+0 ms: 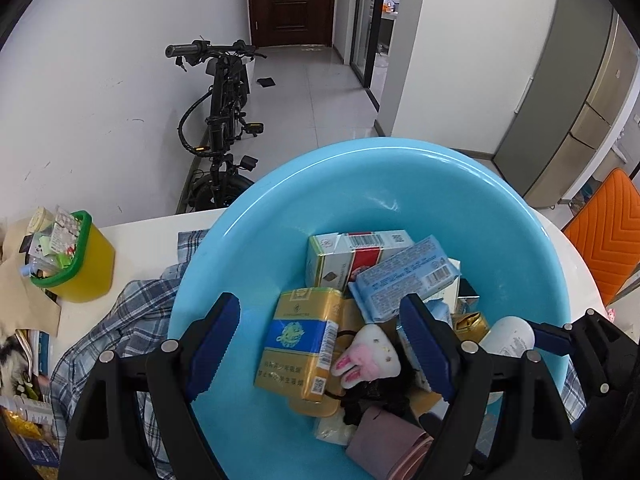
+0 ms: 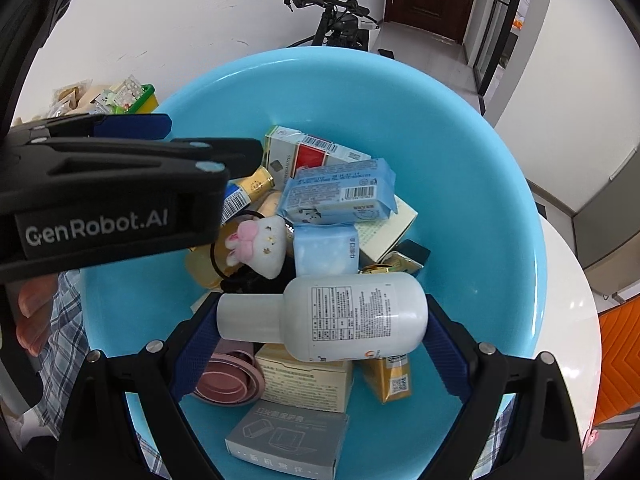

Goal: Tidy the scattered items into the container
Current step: 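Lower the white lotion bottle into the basin and open the right tool, then withdraw both tools from the basin and move the right tool toward the wooden coaster, then lower the right tool onto the round wooden coaster and close on it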

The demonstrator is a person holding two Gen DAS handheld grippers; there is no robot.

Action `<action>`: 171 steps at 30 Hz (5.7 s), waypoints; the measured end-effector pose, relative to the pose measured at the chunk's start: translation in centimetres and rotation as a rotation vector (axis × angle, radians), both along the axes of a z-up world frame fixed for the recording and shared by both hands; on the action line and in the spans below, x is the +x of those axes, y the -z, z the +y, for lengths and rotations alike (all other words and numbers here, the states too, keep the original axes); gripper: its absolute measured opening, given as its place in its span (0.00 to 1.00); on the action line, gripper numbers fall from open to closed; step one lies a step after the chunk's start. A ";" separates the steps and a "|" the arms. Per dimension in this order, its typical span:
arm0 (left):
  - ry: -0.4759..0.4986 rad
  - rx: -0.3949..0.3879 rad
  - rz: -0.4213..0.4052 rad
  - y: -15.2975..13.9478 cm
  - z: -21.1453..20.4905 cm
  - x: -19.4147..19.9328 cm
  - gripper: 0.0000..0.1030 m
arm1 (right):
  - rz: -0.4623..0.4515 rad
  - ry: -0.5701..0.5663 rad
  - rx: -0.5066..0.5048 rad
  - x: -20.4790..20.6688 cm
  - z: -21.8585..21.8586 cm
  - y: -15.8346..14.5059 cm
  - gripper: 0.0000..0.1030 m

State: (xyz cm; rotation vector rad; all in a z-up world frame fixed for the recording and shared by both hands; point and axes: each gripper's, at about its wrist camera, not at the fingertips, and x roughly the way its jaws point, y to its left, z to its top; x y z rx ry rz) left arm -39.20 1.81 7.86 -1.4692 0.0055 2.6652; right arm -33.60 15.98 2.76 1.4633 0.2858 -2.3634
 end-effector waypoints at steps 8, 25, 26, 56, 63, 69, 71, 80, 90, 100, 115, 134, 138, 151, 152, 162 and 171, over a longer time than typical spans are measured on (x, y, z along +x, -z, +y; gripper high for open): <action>0.002 0.001 -0.026 0.4 -1.5 0.7 0.82 | -0.003 0.007 0.020 0.4 0.0 0.1 0.96; -0.040 0.022 0.141 -2.6 -2.9 3.4 0.82 | 0.099 0.057 0.017 2.0 2.0 -1.9 0.99; -0.038 0.035 0.150 -2.8 -3.0 3.7 0.82 | 0.111 0.067 0.012 2.0 2.1 -2.0 0.99; -0.046 -0.016 0.593 -7.1 -2.8 16.6 0.96 | 0.473 0.188 -0.205 11.5 6.6 -5.9 0.99; -0.031 -0.020 0.515 -5.9 -2.9 19.3 0.98 | 0.548 0.144 -0.198 15.9 6.7 -7.0 0.99; 0.024 -0.085 0.511 -4.2 -2.1 22.4 0.98 | 0.540 0.123 -0.247 19.4 7.3 -6.1 0.99; 0.029 -0.032 0.491 -3.5 -2.5 23.2 0.98 | 0.542 0.113 -0.240 20.5 7.4 -5.3 0.99; 0.008 0.016 0.488 -0.3 -2.9 27.1 0.98 | 0.492 0.093 -0.228 23.3 7.4 -0.7 0.99; -0.025 0.061 0.448 4.8 -3.2 28.5 0.98 | 0.453 0.059 -0.185 23.5 6.5 3.2 0.99; -0.067 0.031 0.503 8.3 -3.2 28.5 0.98 | 0.414 0.037 -0.139 21.9 5.6 5.1 0.99; 0.003 -0.050 0.627 8.0 -1.2 30.6 0.98 | 0.299 0.029 -0.114 17.1 4.7 7.7 0.99; -0.032 -0.020 0.547 8.6 -1.9 29.2 0.98 | 0.177 0.038 -0.064 13.8 4.9 11.0 0.99; -0.032 -0.021 0.544 8.6 -1.9 29.2 0.98 | 0.160 0.036 -0.062 13.7 5.1 11.5 0.87; -0.042 -0.009 0.506 8.8 -2.3 28.5 0.98 | 0.191 0.024 -0.113 17.5 6.8 9.4 0.71; -0.042 -0.008 0.506 8.8 -2.3 28.5 0.98 | 0.197 0.026 -0.115 17.9 7.0 9.2 0.70; -0.037 -0.016 0.492 9.0 -2.4 28.2 0.98 | 0.198 -0.020 -0.120 19.7 5.9 9.1 0.48; -0.029 -0.022 0.480 9.2 -2.3 28.1 0.98 | 0.208 -0.031 -0.159 16.4 5.5 8.5 0.71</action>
